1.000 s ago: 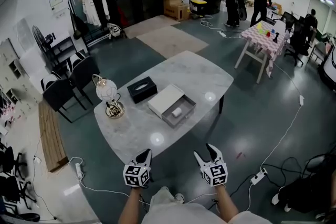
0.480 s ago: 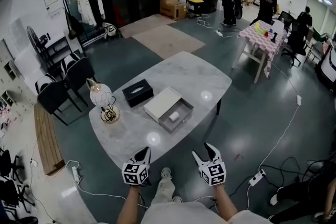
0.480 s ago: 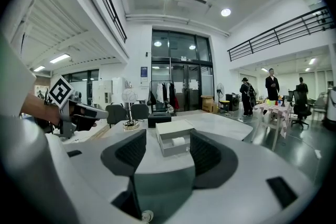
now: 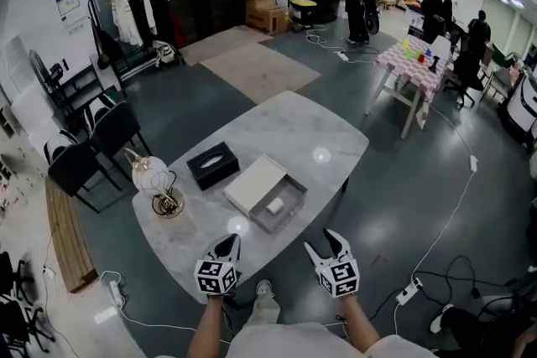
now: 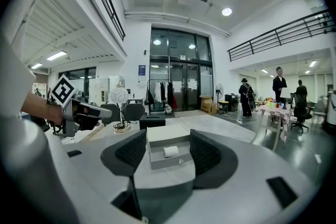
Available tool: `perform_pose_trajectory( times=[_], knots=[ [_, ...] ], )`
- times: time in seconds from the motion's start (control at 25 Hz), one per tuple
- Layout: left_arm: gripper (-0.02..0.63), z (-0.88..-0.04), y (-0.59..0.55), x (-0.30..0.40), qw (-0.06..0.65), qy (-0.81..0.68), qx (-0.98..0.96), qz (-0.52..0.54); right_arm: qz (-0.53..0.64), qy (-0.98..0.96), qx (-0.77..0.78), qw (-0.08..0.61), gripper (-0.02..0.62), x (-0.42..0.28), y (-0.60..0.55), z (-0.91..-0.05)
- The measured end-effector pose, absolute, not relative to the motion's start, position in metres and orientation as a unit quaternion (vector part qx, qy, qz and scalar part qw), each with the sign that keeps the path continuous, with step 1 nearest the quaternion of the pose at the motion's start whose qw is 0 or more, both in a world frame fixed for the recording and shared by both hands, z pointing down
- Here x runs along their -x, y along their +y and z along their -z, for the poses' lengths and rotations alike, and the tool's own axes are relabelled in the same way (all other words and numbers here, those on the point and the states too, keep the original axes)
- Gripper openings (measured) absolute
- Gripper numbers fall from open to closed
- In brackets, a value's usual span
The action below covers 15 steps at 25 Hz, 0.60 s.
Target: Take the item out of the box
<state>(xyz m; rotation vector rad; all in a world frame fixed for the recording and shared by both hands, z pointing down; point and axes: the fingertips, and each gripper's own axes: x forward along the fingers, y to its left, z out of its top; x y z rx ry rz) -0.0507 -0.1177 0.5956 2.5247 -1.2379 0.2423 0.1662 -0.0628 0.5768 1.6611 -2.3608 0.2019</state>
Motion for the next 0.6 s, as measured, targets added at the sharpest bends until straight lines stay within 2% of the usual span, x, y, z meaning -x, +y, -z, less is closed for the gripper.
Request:
perform_pose_trajectory(
  times=[0.6],
  knots=[
    [0.017,-0.59,-0.22,0.05,0.159,-0.415,-0.892,-0.088,-0.066,-0.801,-0.58,0.13,0.248,-0.161,-0.16,-0.567]
  ],
)
